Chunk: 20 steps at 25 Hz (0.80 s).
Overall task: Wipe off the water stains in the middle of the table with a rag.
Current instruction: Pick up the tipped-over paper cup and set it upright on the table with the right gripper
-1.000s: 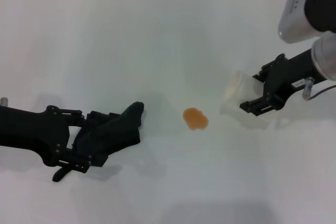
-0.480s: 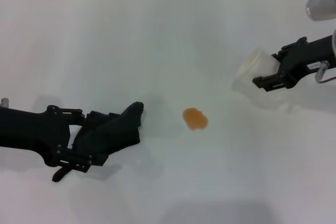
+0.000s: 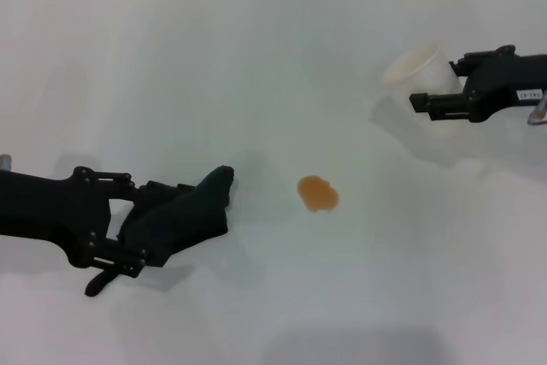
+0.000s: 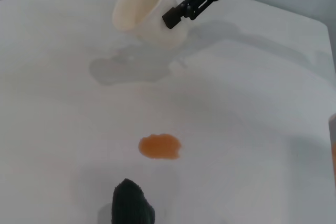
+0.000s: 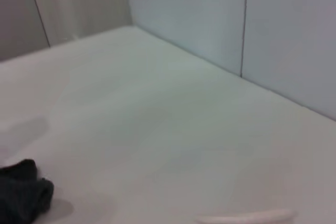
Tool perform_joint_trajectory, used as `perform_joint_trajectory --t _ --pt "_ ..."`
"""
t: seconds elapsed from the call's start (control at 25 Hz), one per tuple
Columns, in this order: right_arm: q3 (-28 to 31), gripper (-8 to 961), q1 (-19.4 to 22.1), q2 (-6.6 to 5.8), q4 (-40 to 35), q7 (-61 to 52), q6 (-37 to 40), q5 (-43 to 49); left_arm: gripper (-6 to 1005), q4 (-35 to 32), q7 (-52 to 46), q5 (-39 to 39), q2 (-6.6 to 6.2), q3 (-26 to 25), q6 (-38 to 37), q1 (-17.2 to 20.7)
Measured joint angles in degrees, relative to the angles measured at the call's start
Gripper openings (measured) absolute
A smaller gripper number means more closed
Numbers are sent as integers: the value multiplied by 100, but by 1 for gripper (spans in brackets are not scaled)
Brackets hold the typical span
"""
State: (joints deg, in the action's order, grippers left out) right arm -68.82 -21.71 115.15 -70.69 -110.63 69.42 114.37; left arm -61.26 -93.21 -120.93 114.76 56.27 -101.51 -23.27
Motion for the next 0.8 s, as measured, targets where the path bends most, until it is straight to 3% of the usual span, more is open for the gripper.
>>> perform_joint_trajectory --t 0.4,0.8 --pt "277 650 -50 -2 1899 2149 -436 -1690 881 0 146 -52 -7 -3 -1 -10" --pt "423 652 -43 -1 3141 3733 -548 -2912 881 0 213 -146 23 18 -1 -11"
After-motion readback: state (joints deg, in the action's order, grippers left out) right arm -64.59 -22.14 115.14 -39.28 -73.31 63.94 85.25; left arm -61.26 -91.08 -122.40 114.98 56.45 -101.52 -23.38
